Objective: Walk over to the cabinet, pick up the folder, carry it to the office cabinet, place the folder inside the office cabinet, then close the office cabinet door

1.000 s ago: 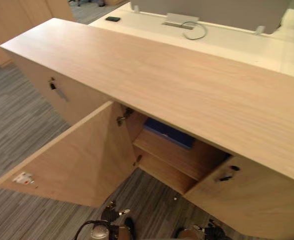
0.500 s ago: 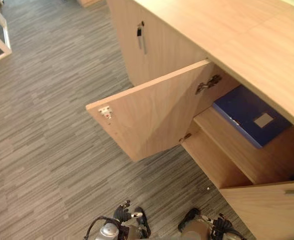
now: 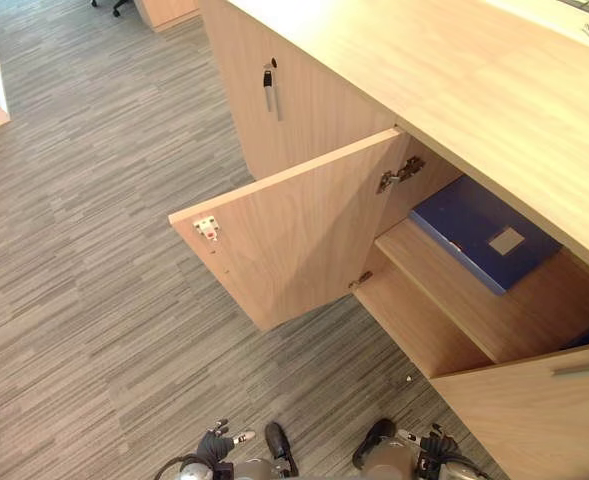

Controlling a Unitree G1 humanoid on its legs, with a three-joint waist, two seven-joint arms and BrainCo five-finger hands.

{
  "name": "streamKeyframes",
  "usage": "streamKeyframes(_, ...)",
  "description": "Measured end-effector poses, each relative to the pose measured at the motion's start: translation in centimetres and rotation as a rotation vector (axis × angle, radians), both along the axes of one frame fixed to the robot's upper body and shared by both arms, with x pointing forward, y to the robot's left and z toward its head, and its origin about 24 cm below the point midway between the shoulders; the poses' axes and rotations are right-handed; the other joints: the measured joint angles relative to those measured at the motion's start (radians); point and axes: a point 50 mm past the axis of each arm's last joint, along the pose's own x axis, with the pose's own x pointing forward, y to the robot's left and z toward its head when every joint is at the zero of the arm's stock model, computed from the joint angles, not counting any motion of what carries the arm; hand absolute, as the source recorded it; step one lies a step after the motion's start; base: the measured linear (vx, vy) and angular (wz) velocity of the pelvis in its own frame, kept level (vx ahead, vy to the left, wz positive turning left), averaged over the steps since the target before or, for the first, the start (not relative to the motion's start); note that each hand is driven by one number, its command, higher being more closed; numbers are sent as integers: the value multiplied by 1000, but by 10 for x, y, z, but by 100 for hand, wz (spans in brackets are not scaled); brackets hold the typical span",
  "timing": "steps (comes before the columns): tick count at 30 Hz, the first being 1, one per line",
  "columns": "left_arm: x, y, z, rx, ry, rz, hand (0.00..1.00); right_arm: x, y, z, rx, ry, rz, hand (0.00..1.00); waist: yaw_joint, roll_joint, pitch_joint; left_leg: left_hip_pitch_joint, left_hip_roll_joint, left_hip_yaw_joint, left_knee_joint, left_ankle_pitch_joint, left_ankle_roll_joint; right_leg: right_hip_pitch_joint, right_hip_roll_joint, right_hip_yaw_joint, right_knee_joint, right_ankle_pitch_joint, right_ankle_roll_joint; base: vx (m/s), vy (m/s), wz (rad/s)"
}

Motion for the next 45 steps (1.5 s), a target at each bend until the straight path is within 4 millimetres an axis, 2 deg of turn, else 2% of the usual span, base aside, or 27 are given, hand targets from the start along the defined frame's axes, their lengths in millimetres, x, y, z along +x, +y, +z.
streamKeyframes(3,-2,8,1,-8,-5,79,0,-5,1,-1,5,9,-7,0,-1,-4,-6,0,1,1,-1,0,0,0,3,0,-4,0,0,0,0,0)
streamKeyframes(6,10,30,12,25,-80,168,0,-11,4,-4,34,13,-39,0,-1,-16,-18,1,13,8,-1,-1,-2,0,17,5,-16,1,-1,4,1,-8)
streamKeyframes(7,20,45,21,57,-131,196,0,-14,6,-5,42,22,-38,0,-1,-22,-24,2,15,15,-1,-2,-5,-2,26,12,-23,2,-2,-4,-1,-12)
streamKeyframes(8,22,48,22,62,-141,200,0,-15,6,-6,44,23,-38,0,-1,-23,-25,3,16,16,-1,-2,-5,-2,28,12,-24,2,-3,-4,1,-18)
streamKeyframes(11,68,112,67,204,-327,281,0,-29,9,-9,68,48,-49,0,-2,-29,-43,18,38,51,-1,-3,-16,0,68,41,-60,11,-16,-12,-12,-33)
streamKeyframes(13,97,140,98,277,-426,301,0,-33,10,-11,93,48,-91,0,-4,-31,-52,18,50,63,-1,-1,-24,-2,88,52,-80,18,-23,-32,-30,-23)
streamKeyframes(14,106,146,108,293,-456,305,0,-36,11,-11,103,51,-105,0,-5,-32,-55,19,53,65,-1,0,-26,-2,93,53,-83,19,-24,-39,-39,-15)
streamKeyframes(15,122,155,126,326,-507,303,0,-39,11,-13,117,56,-125,0,-6,-36,-59,22,59,72,-1,0,-30,-1,102,58,-89,20,-26,-28,-25,-12)
streamKeyframes(16,129,159,134,342,-526,302,0,-40,12,-13,123,55,-137,0,-7,-38,-60,24,62,76,-1,0,-32,-1,106,61,-91,21,-27,-38,-22,-25)
streamKeyframes(17,145,164,150,376,-558,293,0,-44,13,-14,137,58,-163,0,-8,-41,-60,34,67,91,-1,-2,-37,0,114,76,-92,21,-27,-34,-11,-27)
streamKeyframes(18,151,165,155,393,-566,281,0,-45,14,-14,144,56,-176,0,-9,-43,-61,38,69,100,0,-4,-40,-1,116,84,-92,21,-28,-48,-4,-35)
streamKeyframes(20,171,157,169,430,-587,209,0,-52,14,-15,166,53,-212,0,-19,-45,-61,53,71,121,1,-9,-47,-2,122,107,-92,21,-29,-40,7,-29)
streamKeyframes(21,176,154,171,443,-588,188,0,-54,14,-15,173,53,-225,0,-24,-47,-61,55,72,125,2,-10,-49,-2,123,111,-92,21,-29,-32,11,-20)
streamKeyframes(24,178,162,176,548,-543,129,0,-70,20,-18,196,75,-287,0,-30,-59,-55,59,76,144,4,-13,-53,-10,130,129,-92,21,-32,-32,9,-18)
streamKeyframes(26,181,157,175,598,-517,45,0,-76,23,-20,211,84,-320,0,-26,-74,-54,71,77,161,4,-17,-60,-10,134,146,-92,21,-33,-43,14,-24)
streamKeyframes(28,193,130,169,624,-499,-136,0,-80,31,-22,235,90,-339,0,-30,-99,-53,80,77,183,6,-22,-66,-17,138,168,-93,24,-38,-46,23,-27)
streamKeyframes(30,193,129,165,639,-476,-112,0,-82,35,-22,242,89,-344,0,-31,-108,-50,82,78,193,6,-23,-66,-20,143,178,-98,28,-43,-39,15,-19)
streamKeyframes(33,192,123,162,802,-426,-298,0,-87,35,-22,235,96,-350,0,-20,-109,-50,84,78,193,6,-26,-66,-20,147,179,-110,34,-47,-52,17,0)
streamKeyframes(34,188,118,157,902,-392,-447,0,-89,35,-22,229,98,-350,0,-11,-109,-51,86,76,193,6,-28,-64,-15,147,179,-118,39,-45,-41,23,2)
streamKeyframes(36,182,109,149,993,-361,-631,0,-93,34,-22,223,104,-353,0,1,-109,-52,85,73,193,10,-32,-59,-10,147,179,-129,47,-42,-15,16,1)
streamKeyframes(38,164,93,129,1077,-309,-919,0,-95,33,-23,215,113,-354,0,4,-108,-64,81,67,193,22,-44,-50,-4,142,183,-145,62,-36,-39,55,2)
streamKeyframes(40,142,68,103,1070,-261,-1226,0,-97,33,-23,206,131,-335,0,0,-106,-84,68,58,193,37,-56,-37,-5,136,190,-161,81,-28,-28,59,-2)
streamKeyframes(42,118,28,84,964,-311,-1518,0,-96,32,-23,202,132,-326,0,-8,-107,-91,54,52,193,60,-73,-27,-5,127,194,-178,97,-22,-37,60,-4)
streamKeyframes(44,96,-44,74,759,-463,-1719,0,-95,31,-23,199,135,-314,0,-24,-107,-104,31,48,197,102,-100,-11,-6,114,204,-188,112,-13,-17,45,-7)
streamKeyframes(45,90,-63,75,696,-515,-1760,0,-93,32,-23,200,134,-307,0,-32,-107,-105,31,48,199,108,-104,-9,-5,113,206,-190,114,-13,-1,42,-15)
